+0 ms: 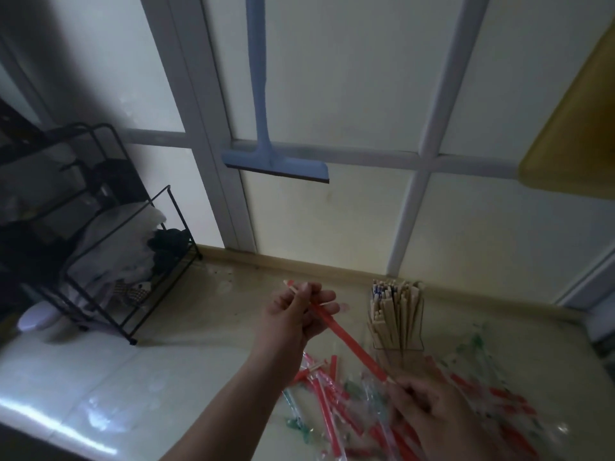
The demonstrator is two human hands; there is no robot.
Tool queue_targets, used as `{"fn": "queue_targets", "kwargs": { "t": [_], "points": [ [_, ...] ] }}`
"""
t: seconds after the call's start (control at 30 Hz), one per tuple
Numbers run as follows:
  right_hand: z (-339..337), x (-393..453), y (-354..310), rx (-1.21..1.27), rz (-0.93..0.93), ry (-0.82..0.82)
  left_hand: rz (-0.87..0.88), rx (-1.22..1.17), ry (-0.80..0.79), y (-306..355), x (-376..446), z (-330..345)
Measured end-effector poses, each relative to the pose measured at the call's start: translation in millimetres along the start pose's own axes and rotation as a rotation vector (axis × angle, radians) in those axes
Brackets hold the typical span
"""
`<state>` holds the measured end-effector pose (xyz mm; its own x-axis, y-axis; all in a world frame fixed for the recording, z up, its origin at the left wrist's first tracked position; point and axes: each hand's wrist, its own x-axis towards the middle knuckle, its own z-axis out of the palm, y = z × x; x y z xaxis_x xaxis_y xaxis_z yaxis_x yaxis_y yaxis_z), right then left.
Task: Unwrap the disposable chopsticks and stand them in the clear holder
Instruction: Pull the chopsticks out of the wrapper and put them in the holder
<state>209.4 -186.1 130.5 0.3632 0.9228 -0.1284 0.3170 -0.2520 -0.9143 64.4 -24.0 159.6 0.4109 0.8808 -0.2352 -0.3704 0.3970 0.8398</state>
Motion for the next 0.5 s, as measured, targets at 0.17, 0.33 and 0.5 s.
{"fn": "queue_targets", "kwargs": {
  "t": [0.17, 0.33, 0.5],
  "points": [
    [-6, -7, -1, -0.032, 0.020, -0.011, -0.036, 0.108, -0.048, -4, -4, 18],
    [-7, -7, 2, -0.059, -0.003, -0.014, -0.106, 0.202, -0.098, -24, -21, 33],
    [-8, -11, 17, 0.010, -0.013, -0.028, -0.109, 0.277, -0.138, -33, -31, 35]
  ]
}}
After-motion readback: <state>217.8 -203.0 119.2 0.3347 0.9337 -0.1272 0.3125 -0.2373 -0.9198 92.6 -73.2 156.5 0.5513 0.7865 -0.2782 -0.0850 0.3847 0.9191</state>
